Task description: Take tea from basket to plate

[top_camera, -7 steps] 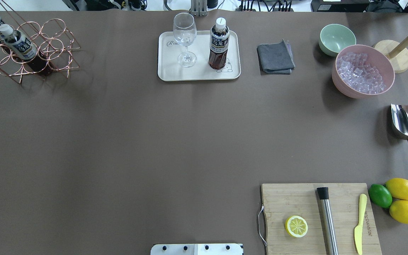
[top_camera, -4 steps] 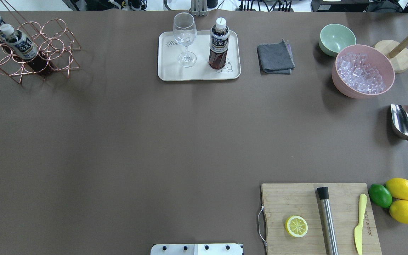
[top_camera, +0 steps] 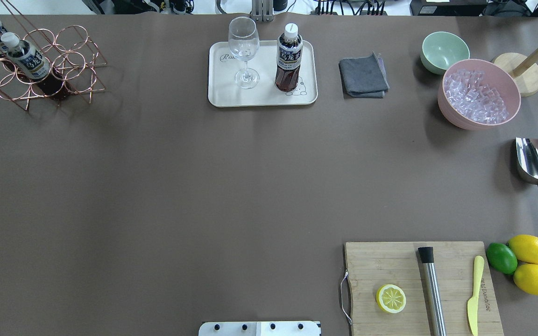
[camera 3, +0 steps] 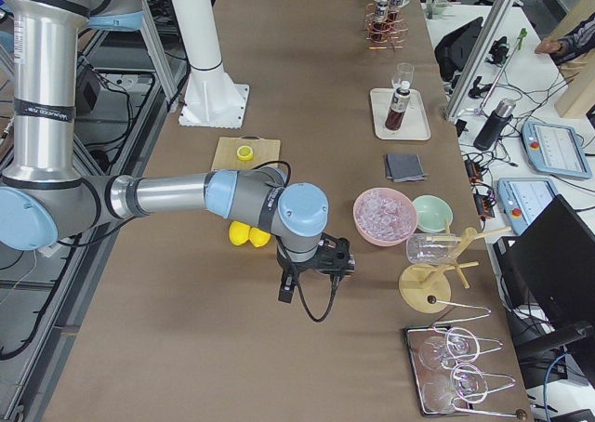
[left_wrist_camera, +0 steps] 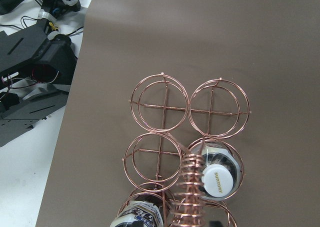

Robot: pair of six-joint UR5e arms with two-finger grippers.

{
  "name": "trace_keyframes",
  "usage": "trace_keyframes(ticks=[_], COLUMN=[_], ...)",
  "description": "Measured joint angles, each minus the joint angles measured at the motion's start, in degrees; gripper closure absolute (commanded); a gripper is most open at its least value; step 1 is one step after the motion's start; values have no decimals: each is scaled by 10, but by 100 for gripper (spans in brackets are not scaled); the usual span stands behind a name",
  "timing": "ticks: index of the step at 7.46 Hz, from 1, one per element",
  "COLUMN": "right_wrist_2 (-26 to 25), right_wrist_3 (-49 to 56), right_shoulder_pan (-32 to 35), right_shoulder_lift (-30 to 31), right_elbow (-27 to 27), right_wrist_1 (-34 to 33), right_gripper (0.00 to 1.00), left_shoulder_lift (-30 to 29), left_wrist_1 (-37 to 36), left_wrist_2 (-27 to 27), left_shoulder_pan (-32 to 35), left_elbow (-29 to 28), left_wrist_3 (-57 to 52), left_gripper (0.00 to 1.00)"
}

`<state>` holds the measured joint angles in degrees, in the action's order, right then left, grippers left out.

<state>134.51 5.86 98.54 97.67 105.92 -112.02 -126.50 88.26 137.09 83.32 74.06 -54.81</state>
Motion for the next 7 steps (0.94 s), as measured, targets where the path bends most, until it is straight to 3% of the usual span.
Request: trace_keyframes(ticks=[3, 5, 7], right_wrist_2=[-2, -13, -17], right_wrist_3=[0, 0, -1], right_shoulder_pan=[3, -4, -5], right_shoulder_lift=[15, 14, 13], right_elbow=[-28, -49, -57], right_wrist_1=[13, 27, 29], right_gripper=[0, 0, 0], left_shoulder_lift=[10, 47, 93], left_wrist_1=[0, 1, 7], left_wrist_2=[-4, -52, -88], left_shoulder_pan=[16, 35, 47], left_elbow=[49, 134, 180], left_wrist_3=[94, 270, 522], left_gripper=[2, 2, 2])
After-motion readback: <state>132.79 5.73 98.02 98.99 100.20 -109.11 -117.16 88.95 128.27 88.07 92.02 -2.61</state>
